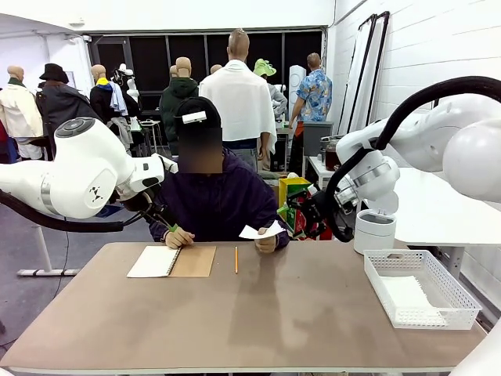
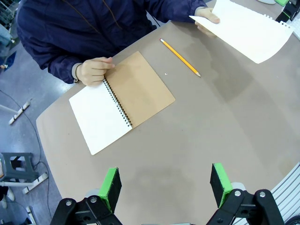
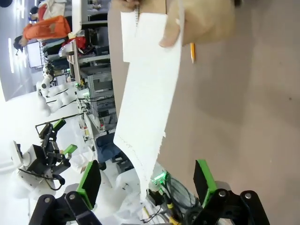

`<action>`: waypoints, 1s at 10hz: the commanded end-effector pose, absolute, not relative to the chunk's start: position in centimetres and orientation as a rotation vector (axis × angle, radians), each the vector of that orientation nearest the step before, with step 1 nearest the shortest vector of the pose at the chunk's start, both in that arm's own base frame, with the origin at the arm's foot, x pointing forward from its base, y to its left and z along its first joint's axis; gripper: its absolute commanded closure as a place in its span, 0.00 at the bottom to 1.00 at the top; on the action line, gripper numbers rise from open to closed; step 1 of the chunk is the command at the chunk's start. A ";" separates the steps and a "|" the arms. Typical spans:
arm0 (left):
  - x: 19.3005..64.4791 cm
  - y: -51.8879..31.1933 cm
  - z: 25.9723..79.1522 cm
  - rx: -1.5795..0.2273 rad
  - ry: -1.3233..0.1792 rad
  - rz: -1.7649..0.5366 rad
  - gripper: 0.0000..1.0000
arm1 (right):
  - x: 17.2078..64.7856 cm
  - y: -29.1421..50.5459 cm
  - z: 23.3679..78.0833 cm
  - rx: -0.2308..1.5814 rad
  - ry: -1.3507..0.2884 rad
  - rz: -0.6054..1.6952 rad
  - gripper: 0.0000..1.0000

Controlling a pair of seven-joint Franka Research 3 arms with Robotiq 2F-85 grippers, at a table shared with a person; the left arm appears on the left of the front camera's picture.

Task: Sort the paper based on its condition.
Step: If a person hands you a paper, place it in the Organizing basket , and if it's crumpled, put it in the Trash can.

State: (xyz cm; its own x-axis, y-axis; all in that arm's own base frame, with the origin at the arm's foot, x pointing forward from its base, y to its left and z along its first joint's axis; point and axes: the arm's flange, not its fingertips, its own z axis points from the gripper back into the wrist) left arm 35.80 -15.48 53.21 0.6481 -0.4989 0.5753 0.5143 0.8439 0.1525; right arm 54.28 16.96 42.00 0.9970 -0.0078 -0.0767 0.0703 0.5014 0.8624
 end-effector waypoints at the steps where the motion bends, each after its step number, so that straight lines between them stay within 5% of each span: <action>1: 35.9 -15.4 53.1 -0.020 -0.655 -0.578 0.00 | 55.4 17.0 41.7 1.052 0.128 -0.078 0.00; 6: 35.9 -15.4 53.1 -0.020 -0.655 -0.578 0.00 | 57.1 17.4 39.4 1.167 0.229 -0.177 0.00; 8: 35.9 -15.4 53.1 -0.020 -0.655 -0.578 0.00 | 57.6 17.8 39.2 1.168 0.243 -0.191 0.37; 9: 35.9 -15.4 53.1 -0.020 -0.655 -0.578 0.00 | 57.7 17.9 39.1 1.167 0.250 -0.191 0.42; 10: 35.9 -15.4 53.1 -0.020 -0.655 -0.578 0.00 | 57.8 17.9 39.0 1.169 0.262 -0.203 0.61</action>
State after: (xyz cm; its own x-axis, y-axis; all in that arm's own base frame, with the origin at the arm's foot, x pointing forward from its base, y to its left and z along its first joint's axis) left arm 35.80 -15.48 53.21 0.6481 -0.4989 0.5753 0.5143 0.8439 0.1525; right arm 57.11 17.47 38.89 0.9618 -0.0213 -0.2729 0.2583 0.4008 0.8790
